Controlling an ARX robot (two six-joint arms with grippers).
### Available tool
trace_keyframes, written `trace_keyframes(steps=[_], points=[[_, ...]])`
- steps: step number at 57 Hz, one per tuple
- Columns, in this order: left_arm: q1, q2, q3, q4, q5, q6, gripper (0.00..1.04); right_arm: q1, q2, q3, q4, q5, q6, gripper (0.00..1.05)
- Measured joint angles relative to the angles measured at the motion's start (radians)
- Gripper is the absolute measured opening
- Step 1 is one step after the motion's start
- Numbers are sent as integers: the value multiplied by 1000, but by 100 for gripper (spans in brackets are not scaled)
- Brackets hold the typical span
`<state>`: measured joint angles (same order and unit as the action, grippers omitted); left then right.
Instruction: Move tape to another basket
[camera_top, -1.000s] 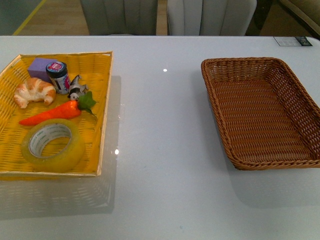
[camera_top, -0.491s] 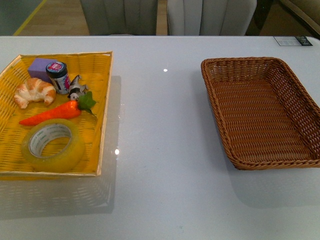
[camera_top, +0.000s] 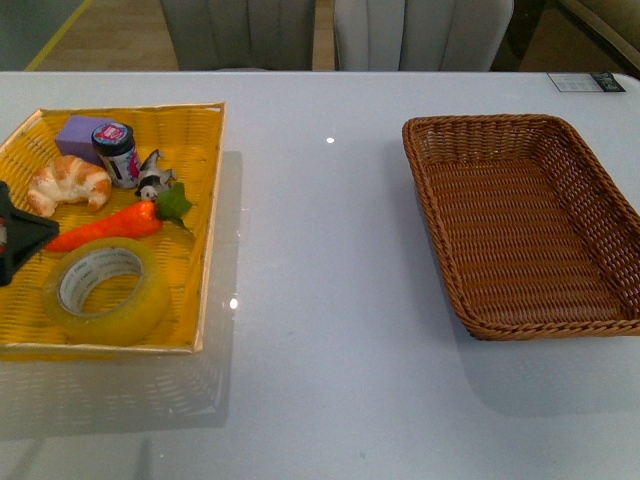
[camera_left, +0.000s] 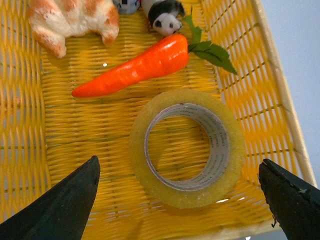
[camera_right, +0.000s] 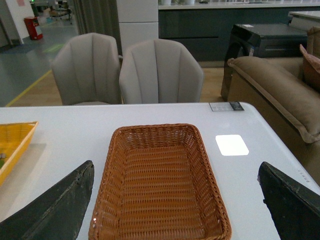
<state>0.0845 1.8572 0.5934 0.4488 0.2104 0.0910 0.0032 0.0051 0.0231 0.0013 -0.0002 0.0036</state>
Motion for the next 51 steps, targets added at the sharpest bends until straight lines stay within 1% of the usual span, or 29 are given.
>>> trace_keyframes(steps=[10, 20, 30, 42, 44, 51], points=[[0, 149, 85, 10, -61, 11, 96, 0, 0, 0, 0, 0, 0, 96], [0, 253, 148, 8, -101, 16, 96, 0, 0, 0, 0, 0, 0, 96], [-2, 324, 199, 1, -126, 17, 96, 0, 0, 0, 0, 0, 0, 96], [-9, 361, 235, -11, -129, 12, 96, 0, 0, 0, 0, 0, 0, 96], [-11, 365, 238, -11, -129, 13, 94, 0, 0, 0, 0, 0, 0, 96], [-17, 374, 247, -14, -132, 9, 75, 0, 0, 0, 0, 0, 0, 96]])
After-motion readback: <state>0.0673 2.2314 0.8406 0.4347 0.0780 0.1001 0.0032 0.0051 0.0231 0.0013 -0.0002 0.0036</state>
